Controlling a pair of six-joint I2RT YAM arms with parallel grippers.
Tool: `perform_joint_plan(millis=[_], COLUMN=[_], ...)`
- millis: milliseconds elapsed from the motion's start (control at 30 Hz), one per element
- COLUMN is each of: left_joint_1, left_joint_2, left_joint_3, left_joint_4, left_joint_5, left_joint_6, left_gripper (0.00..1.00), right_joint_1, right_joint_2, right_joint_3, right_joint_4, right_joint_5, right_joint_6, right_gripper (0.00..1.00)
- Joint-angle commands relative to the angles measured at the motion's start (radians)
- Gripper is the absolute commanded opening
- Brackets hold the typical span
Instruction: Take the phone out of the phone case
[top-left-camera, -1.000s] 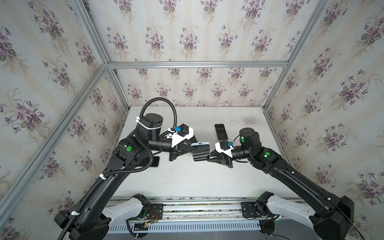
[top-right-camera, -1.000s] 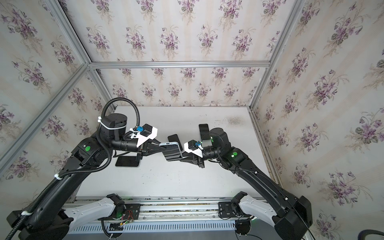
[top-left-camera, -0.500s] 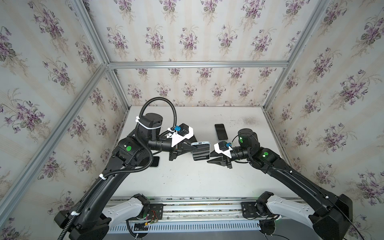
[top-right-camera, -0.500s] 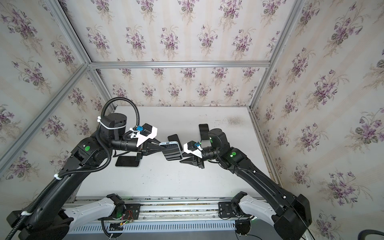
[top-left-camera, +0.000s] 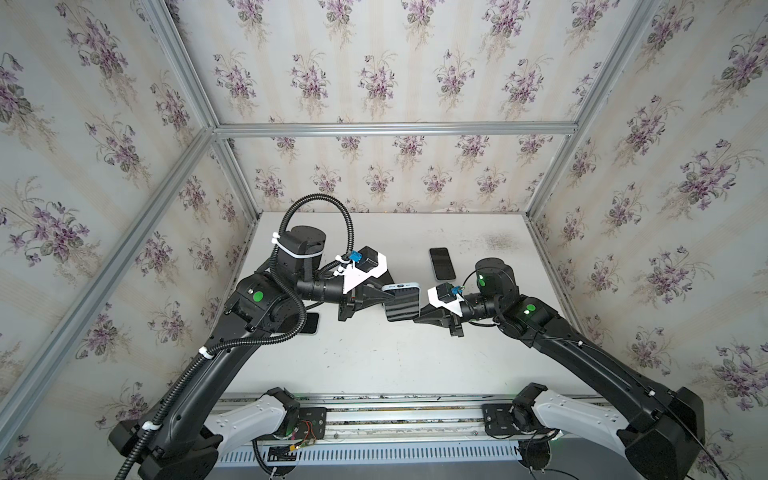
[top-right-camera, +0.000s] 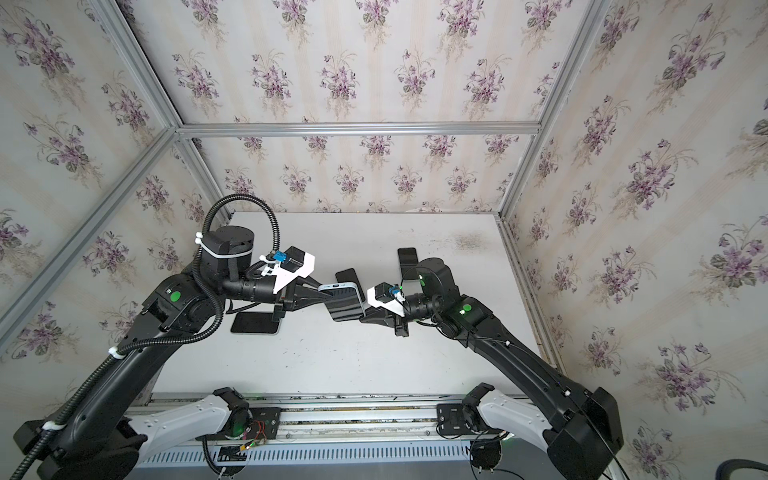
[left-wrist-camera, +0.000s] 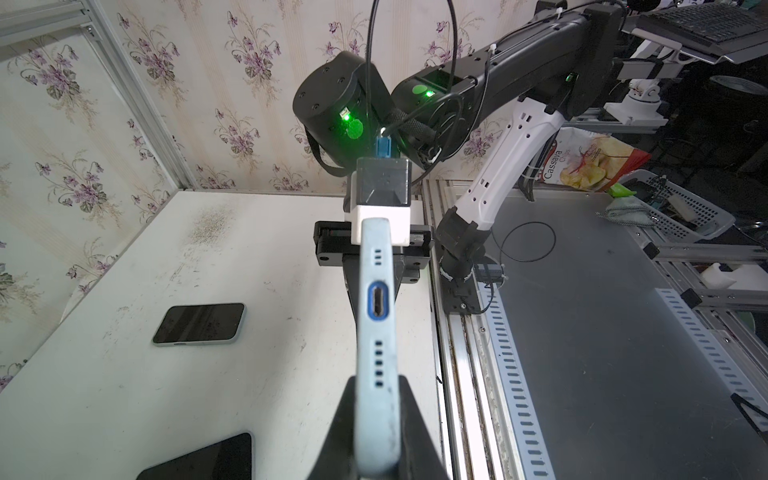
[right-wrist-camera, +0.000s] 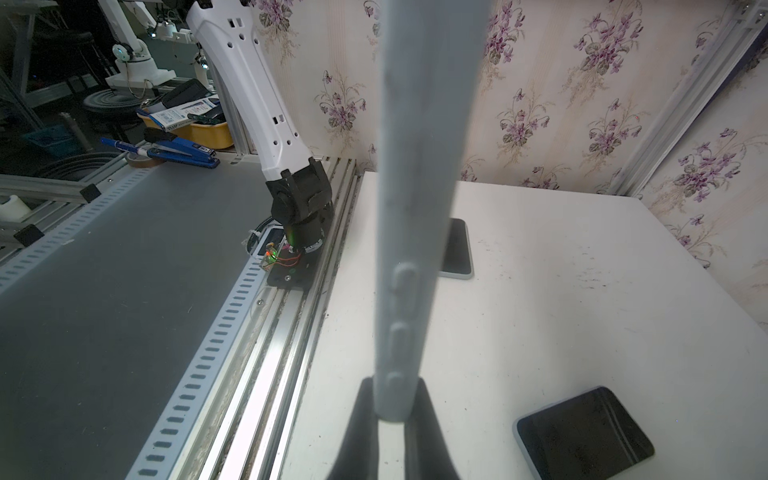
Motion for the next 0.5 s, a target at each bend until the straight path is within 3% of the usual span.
perform_joint_plan(millis=[0,167,467], left_joint_1=[0.000,-0.001,-0.012], left_joint_2=[0.003,0.028,0.075], left_joint_3=[0.007,0.018,0.040], left_joint_4=[0.047,0.056,0.056], left_joint_5=[0.038,0.076,0.103], left_joint_6=[-0.001,-0.028,-0.071], left_gripper=[0.00,0.00,0.00], right_joint_1=[0.000,0.004,0.102], right_joint_2=[0.001,0.005,0.027], right_joint_3=[0.006,0.022,0.077], right_joint_4=[-0.014,-0.032,-0.043], right_joint_5=[0.005,0.029,0.277], right_joint_6=[-0.044,-0.081,-0.287], right_gripper=[0.03,0.01,0.00])
